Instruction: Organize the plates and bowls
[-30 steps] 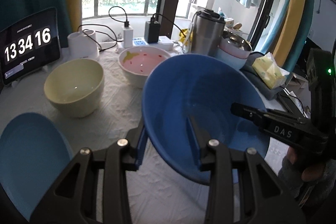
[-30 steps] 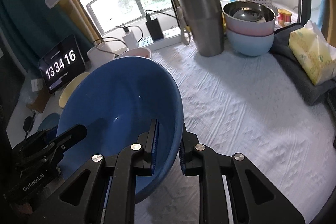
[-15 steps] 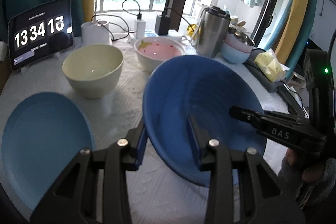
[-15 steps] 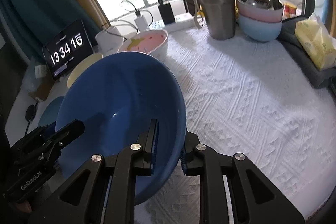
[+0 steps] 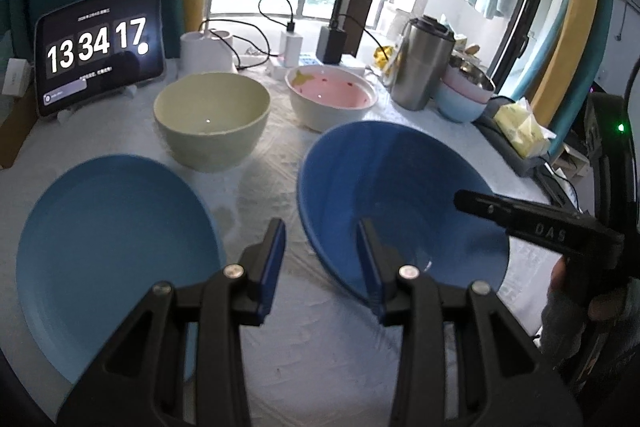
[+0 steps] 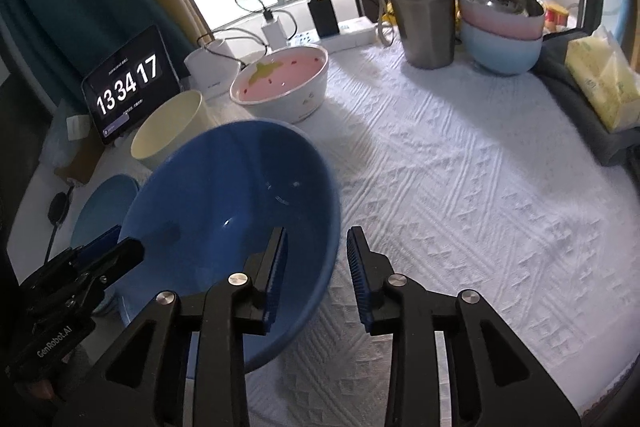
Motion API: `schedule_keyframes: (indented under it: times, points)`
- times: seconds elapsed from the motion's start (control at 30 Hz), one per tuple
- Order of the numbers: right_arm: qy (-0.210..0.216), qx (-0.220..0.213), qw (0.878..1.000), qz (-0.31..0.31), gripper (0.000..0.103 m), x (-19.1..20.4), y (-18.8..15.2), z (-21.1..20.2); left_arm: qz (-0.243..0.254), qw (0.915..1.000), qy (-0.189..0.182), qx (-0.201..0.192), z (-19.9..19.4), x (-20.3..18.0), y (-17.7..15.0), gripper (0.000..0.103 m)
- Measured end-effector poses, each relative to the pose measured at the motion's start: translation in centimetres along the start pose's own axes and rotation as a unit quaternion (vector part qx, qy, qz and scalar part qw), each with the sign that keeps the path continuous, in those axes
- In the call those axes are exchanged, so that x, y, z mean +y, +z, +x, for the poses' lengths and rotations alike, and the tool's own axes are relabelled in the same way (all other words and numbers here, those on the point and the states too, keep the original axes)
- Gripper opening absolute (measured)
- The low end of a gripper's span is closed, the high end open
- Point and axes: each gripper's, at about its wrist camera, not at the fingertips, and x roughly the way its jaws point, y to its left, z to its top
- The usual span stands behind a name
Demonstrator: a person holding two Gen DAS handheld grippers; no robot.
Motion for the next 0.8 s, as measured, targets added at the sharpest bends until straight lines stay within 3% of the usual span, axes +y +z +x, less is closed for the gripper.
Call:
schedule_keyframes:
  times: [0.47,0.8]
  points:
    - [-0.01,-0.033,0.999,-0.004,0.033,0.7,1.8,-2.2,-0.021,0.9993,0.011,-0.03,-2.0,3.0,1.4,0.038]
    - [0.001,-0.052,0.998,-0.031,0.033,3.7,4.1,-2.8,-0.038,0.9971,0.033,-0.057,-3.2,5.7,2.7,0.038]
